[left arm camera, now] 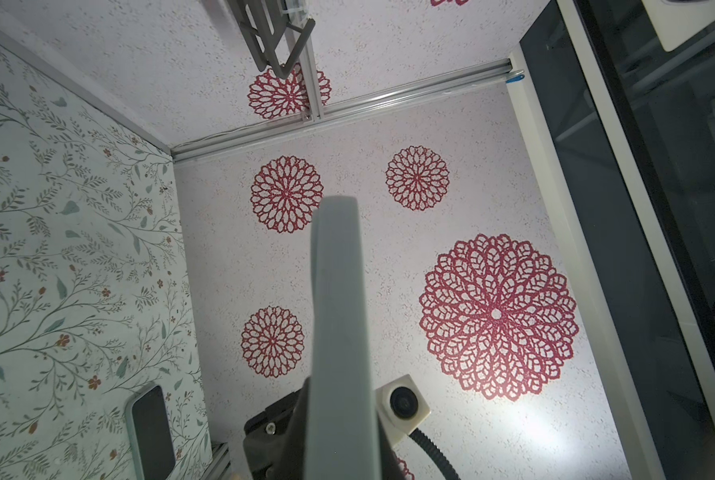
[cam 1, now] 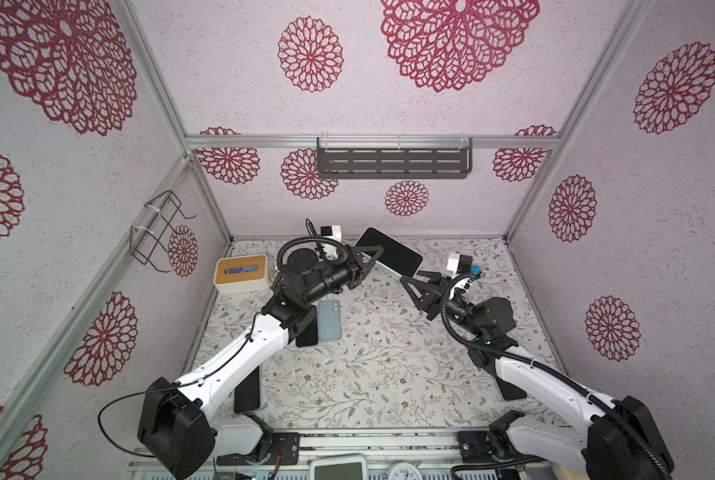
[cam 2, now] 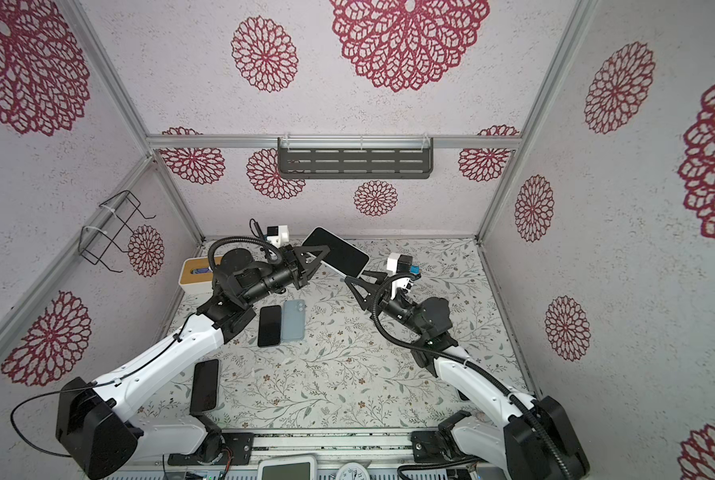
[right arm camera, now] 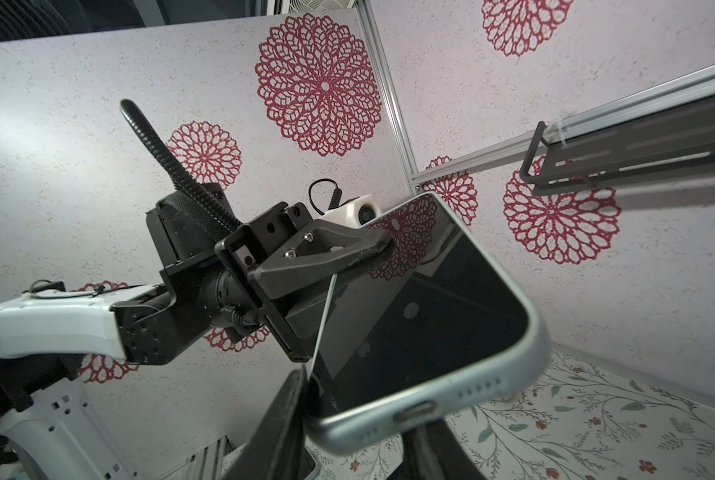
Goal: Take the phone out of the phone case
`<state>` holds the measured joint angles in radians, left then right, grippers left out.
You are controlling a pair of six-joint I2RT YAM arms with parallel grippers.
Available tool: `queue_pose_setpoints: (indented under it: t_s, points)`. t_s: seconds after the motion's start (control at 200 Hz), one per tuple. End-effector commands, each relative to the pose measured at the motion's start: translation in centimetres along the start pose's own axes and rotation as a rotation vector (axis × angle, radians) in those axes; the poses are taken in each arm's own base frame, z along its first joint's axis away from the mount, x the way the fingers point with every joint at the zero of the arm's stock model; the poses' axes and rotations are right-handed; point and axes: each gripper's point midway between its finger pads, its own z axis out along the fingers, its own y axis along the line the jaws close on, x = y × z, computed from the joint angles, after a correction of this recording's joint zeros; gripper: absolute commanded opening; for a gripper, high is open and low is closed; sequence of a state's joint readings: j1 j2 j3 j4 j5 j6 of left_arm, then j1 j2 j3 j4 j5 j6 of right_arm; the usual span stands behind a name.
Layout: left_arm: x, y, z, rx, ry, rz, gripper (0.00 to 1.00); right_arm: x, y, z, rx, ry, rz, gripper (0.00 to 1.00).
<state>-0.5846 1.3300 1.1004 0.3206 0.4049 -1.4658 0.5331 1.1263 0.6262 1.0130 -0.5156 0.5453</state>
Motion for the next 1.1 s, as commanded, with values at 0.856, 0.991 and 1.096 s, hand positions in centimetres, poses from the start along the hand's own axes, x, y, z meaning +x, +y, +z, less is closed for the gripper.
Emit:
queue_pose_setpoints:
  t_s: [0.856, 0.991, 1.096]
  points:
    - [3.9, -6.5, -0.3, 0.194, 0.140, 0.046, 0.00, -2.6, -8.0, -1.3, 0.412, -0.093, -0.148, 0.30]
    - [4.2, -7.1, -0.8, 0.214, 0.151, 0.061, 0.00, -2.6, -9.0, -2.0, 0.423, -0.119, -0.092, 0.30]
    - [4.5, -7.7, -1.2, 0.236, 0.163, 0.079, 0.00, -2.7, -9.8, -2.3, 0.424, -0.130, -0.050, 0.30]
